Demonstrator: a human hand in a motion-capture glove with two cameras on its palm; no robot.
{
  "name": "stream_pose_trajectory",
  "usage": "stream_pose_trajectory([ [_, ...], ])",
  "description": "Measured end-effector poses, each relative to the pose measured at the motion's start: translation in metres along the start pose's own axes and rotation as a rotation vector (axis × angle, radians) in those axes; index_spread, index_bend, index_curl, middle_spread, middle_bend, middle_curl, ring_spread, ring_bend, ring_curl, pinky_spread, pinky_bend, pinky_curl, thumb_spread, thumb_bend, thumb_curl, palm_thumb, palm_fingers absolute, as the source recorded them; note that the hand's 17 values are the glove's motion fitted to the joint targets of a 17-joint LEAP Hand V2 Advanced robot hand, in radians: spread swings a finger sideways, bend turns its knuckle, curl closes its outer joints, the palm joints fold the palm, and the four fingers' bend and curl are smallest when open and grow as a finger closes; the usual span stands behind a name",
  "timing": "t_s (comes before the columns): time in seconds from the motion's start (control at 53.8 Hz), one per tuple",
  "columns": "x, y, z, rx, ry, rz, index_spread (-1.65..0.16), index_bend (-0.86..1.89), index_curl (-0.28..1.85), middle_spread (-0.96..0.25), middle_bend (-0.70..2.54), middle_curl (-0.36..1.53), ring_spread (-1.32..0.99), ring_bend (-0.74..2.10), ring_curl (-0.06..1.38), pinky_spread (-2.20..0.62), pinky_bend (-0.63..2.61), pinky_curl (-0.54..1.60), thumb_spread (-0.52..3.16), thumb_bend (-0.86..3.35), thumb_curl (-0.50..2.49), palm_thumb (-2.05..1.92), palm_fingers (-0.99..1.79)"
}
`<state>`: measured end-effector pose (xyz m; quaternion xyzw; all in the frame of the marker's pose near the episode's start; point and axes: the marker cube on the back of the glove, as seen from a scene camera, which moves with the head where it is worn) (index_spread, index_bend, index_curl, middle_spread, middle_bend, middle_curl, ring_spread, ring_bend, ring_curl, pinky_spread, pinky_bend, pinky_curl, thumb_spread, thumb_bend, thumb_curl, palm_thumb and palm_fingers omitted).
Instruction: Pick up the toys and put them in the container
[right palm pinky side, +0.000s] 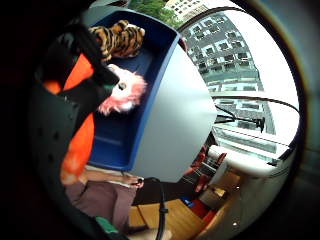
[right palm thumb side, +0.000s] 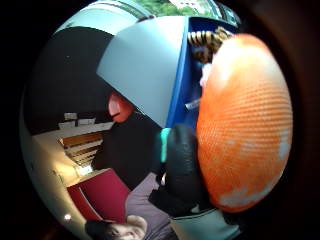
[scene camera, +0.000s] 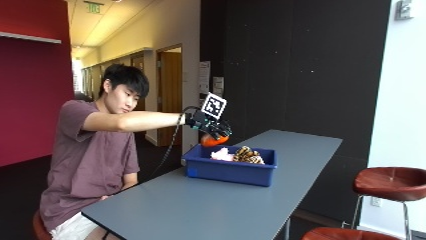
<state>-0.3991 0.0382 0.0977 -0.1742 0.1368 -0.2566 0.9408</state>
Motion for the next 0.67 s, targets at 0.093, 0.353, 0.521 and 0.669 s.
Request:
stream_pose_trajectory([
  [0.093,-0.008,0.004,-0.001,-0.069,-0.065,-0.080,-0.23,0.12,0.72,-0.14,0.43,0.71,-0.18,0.83,0.64,-0.12,1.25,0.60,1.13,-0.14,0.55,-0.14,-0.67],
  [0.353,0.009,0.009,-0.030,0.144,-0.112,-0.104,-0.18,0.03,0.39,0.04,0.07,0.45,0.03,0.33,0.40,0.05,1.08,0.47,1.06,-0.13,0.35,-0.19,-0.44],
  [0.521,0.021,0.012,-0.041,0.180,-0.045,0.037,-0.18,0.07,0.31,0.05,0.08,0.36,0.06,0.26,0.37,0.08,0.98,0.42,1.08,-0.12,0.26,-0.18,-0.35],
  [0.669,0.019,0.024,-0.052,0.207,-0.002,-0.046,-0.17,0.08,0.27,0.05,0.09,0.31,0.07,0.23,0.37,0.09,0.92,0.39,1.10,-0.11,0.21,-0.17,-0.30],
])
